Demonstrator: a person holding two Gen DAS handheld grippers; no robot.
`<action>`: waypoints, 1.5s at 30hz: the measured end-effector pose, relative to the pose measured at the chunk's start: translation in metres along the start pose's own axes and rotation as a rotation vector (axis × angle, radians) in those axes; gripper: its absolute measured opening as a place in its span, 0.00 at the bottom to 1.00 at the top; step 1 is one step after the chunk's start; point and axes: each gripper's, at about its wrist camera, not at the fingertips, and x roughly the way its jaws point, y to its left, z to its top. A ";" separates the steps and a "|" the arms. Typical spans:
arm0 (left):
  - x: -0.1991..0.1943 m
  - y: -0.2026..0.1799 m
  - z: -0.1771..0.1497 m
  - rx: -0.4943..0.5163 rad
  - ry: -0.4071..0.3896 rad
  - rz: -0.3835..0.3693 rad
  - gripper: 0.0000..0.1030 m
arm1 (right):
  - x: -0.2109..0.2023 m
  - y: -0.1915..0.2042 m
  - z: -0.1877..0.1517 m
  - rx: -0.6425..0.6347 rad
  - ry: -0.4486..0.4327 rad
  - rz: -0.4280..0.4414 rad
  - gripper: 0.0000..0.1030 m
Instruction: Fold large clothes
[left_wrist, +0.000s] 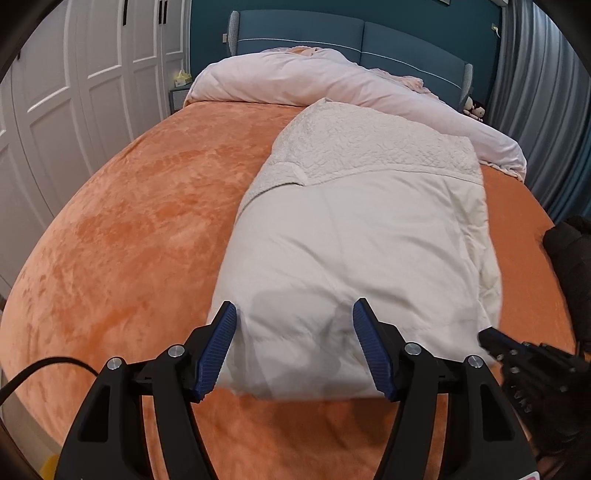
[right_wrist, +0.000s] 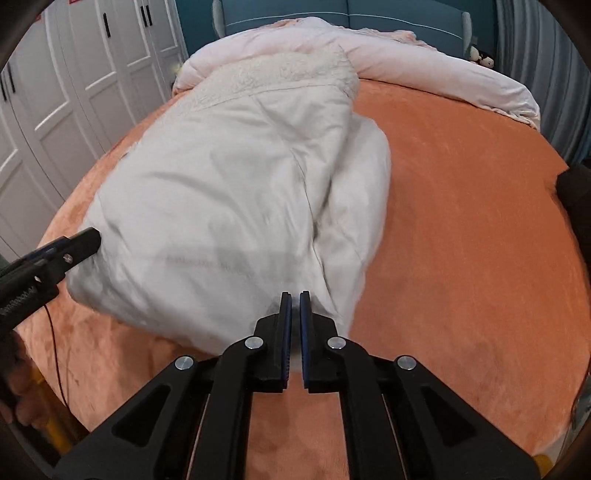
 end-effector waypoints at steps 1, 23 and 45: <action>-0.005 -0.002 -0.004 0.006 -0.002 0.005 0.61 | -0.004 0.003 0.000 0.000 -0.010 0.004 0.04; -0.012 -0.033 -0.099 0.042 0.051 0.115 0.62 | -0.035 0.022 -0.091 -0.013 -0.084 -0.111 0.48; 0.021 -0.025 -0.133 0.036 0.045 0.174 0.78 | 0.010 0.017 -0.114 0.003 -0.003 -0.136 0.66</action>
